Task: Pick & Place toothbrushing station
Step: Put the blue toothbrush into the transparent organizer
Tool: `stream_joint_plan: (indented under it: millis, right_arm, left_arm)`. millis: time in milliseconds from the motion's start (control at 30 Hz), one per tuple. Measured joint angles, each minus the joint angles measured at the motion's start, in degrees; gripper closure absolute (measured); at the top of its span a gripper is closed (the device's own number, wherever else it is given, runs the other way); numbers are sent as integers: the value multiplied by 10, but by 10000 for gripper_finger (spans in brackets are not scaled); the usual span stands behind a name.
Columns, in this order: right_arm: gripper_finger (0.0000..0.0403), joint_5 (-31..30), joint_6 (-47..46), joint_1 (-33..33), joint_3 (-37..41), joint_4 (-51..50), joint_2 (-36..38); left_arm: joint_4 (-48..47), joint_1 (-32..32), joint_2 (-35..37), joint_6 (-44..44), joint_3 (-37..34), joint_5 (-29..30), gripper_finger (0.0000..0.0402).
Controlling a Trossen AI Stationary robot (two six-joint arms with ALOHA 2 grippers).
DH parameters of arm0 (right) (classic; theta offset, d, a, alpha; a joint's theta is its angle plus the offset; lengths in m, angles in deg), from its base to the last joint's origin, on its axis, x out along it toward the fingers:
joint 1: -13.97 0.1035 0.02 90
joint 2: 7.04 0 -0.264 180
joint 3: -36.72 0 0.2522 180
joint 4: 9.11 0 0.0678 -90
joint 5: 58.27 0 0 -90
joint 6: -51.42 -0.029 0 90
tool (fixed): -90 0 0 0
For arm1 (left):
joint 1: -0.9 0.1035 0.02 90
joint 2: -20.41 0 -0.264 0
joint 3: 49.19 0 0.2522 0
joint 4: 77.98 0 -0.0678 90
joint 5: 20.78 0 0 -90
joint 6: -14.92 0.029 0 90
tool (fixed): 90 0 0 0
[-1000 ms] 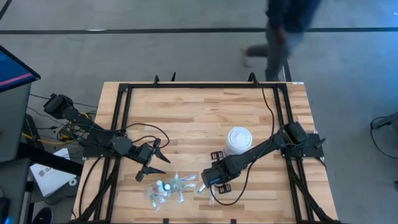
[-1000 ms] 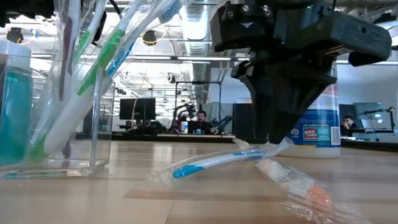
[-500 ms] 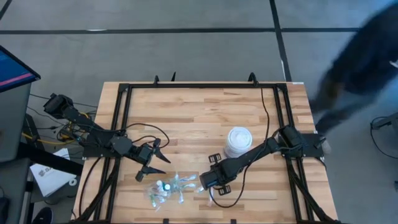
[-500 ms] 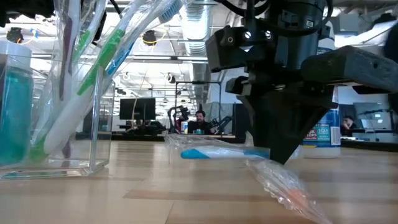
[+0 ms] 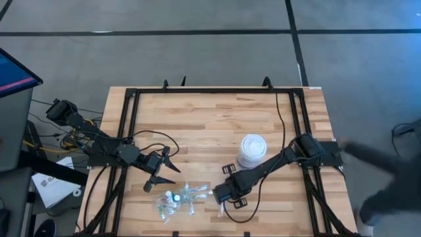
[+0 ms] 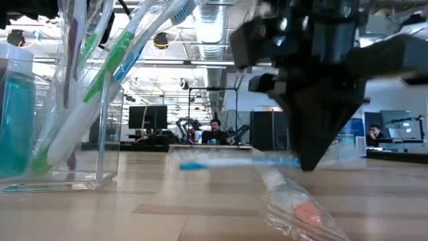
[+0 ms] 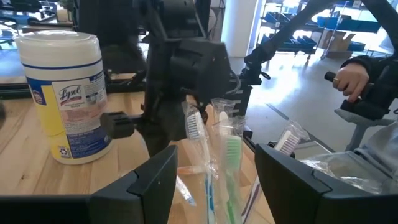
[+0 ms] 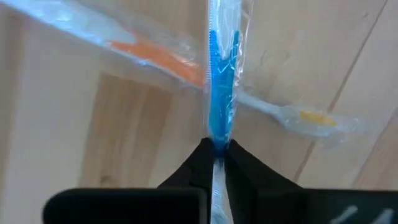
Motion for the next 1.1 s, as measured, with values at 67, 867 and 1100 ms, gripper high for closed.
stream_joint_plan:
  millis: [67, 867, 1100]
  right_arm:
    - [385, 0, 0, 5, -14, -19, 1]
    - [401, -81, -54, 77, -210, -262, 2]
    - [402, -123, -66, 94, -269, -324, 2]
  left_arm:
    - [0, 0, 0, 0, 0, 0, 193]
    - [39, 0, 0, -2, 0, 0, 193]
    - [64, 0, 0, -54, 0, 19, 193]
